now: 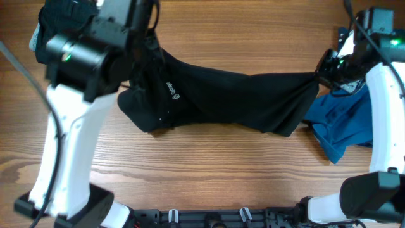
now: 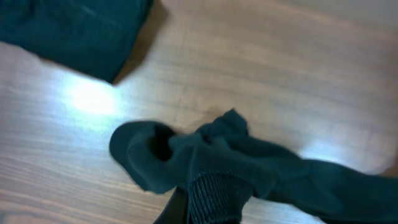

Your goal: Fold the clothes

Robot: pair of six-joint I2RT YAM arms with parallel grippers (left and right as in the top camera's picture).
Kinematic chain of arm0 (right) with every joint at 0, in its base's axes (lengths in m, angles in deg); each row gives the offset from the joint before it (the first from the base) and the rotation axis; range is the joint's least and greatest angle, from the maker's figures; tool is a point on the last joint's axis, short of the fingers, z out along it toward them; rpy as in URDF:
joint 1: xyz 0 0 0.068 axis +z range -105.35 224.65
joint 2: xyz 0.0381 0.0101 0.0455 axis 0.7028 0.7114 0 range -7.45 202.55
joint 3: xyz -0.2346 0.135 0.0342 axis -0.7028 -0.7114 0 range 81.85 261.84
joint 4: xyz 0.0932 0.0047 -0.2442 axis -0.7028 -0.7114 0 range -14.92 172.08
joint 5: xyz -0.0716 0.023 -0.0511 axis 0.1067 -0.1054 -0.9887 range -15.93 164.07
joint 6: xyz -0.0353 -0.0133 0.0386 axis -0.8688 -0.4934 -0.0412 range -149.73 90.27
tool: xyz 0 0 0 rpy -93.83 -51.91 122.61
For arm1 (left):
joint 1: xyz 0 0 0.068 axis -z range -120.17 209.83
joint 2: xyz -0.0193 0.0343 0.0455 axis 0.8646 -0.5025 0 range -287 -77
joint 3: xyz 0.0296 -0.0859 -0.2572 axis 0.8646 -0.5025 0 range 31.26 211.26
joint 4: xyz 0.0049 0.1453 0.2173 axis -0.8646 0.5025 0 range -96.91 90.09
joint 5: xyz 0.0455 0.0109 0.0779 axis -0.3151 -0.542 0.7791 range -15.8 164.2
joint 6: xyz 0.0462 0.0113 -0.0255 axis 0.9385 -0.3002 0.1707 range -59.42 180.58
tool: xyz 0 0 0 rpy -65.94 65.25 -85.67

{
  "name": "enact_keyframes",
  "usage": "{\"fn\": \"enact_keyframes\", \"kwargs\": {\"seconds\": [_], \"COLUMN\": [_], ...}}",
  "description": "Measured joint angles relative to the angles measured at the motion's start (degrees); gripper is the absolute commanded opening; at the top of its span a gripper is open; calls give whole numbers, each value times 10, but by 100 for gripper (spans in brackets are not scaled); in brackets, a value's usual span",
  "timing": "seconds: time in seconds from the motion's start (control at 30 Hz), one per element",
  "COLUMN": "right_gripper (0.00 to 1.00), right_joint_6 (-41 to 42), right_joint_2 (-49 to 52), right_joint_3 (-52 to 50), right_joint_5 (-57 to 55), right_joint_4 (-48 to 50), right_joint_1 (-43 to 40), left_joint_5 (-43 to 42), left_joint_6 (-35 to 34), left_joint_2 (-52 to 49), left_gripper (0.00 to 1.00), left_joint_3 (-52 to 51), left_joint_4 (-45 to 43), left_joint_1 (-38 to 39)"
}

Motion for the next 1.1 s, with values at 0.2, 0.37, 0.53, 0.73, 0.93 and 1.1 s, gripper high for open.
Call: {"fn": "enact_keyframes", "kwargs": {"seconds": [0.2, 0.37, 0.53, 0.73, 0.93, 1.1], "right_gripper": [4, 4, 4, 4, 4, 5], "right_joint_6": [10, 21, 24, 32, 52, 65], "right_joint_2": [0, 0, 0, 0, 0, 0], "right_joint_3": [-107, -177, -215, -252, -306, -347], "right_joint_5": [-2, -2, -2, -2, 7, 46], "right_joint_4": [81, 137, 166, 187, 219, 228], "right_joint_1": [0, 0, 0, 0, 0, 19], "left_joint_5": [-22, -32, -36, -37, -37, -37], "left_joint_6": [-2, -4, -4, -4, -4, -4], "left_joint_2": [-74, -139, -193, -241, -267, -269], "left_gripper": [4, 4, 4, 4, 4, 4], "left_joint_3": [0, 0, 0, 0, 0, 0], "left_joint_4": [8, 5, -6, -18, -25, -29], "left_joint_1": [0, 0, 0, 0, -3, -19]}}
